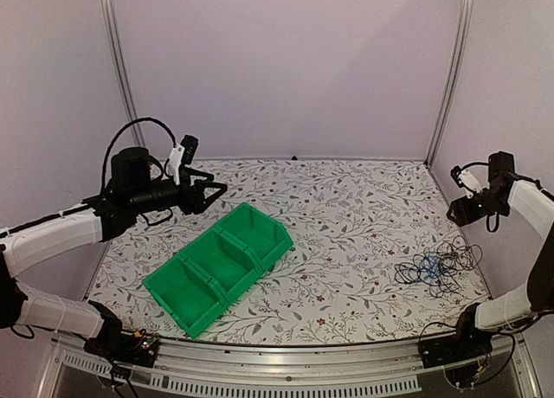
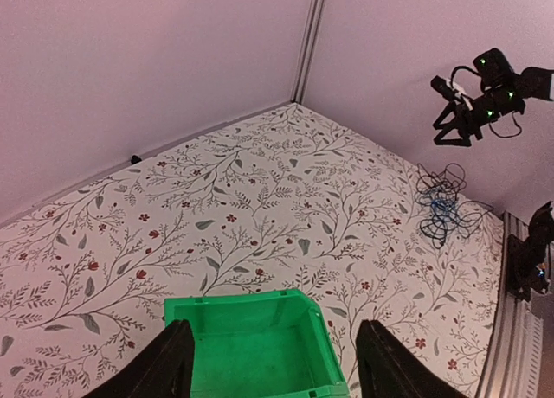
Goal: Untangle the cables
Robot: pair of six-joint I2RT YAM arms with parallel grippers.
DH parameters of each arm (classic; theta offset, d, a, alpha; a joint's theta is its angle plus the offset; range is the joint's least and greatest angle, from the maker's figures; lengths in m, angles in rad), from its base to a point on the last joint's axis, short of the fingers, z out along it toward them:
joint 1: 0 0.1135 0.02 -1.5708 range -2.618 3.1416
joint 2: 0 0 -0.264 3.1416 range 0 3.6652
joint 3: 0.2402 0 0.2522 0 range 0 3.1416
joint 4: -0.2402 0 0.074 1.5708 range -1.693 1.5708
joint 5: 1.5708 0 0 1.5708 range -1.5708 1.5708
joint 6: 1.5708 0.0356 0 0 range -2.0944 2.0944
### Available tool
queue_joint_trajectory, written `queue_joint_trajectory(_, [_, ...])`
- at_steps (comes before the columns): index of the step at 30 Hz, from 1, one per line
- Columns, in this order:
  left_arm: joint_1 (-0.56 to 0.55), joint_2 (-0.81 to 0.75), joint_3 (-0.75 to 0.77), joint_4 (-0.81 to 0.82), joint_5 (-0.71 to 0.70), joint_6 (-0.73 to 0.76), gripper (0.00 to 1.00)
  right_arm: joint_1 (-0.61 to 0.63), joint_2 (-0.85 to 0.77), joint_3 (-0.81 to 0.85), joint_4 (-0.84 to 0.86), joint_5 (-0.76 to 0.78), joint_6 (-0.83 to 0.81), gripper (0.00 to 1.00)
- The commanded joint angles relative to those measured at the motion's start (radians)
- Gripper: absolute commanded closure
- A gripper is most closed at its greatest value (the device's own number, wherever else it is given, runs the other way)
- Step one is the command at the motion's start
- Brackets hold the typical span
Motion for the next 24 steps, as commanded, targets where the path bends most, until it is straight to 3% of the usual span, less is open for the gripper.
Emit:
queue_joint_trajectory(1, [-0.032, 0.002, 0.013, 0.019, 0.056, 0.012, 0.36, -0.014, 0.070, 0.029, -0.113, 0.123, -0.053, 0.35])
queue_joint_trajectory(11, [-0.061, -0.006, 0.022, 0.000, 0.043, 0.029, 0.37, -0.016, 0.190, 0.026, -0.075, 0.394, -0.158, 0.53])
queue_joint_trajectory(24, [-0.068, -0.003, 0.022, -0.001, 0.032, 0.028, 0.37, -0.016, 0.315, 0.012, 0.051, 0.444, -0.319, 0.63])
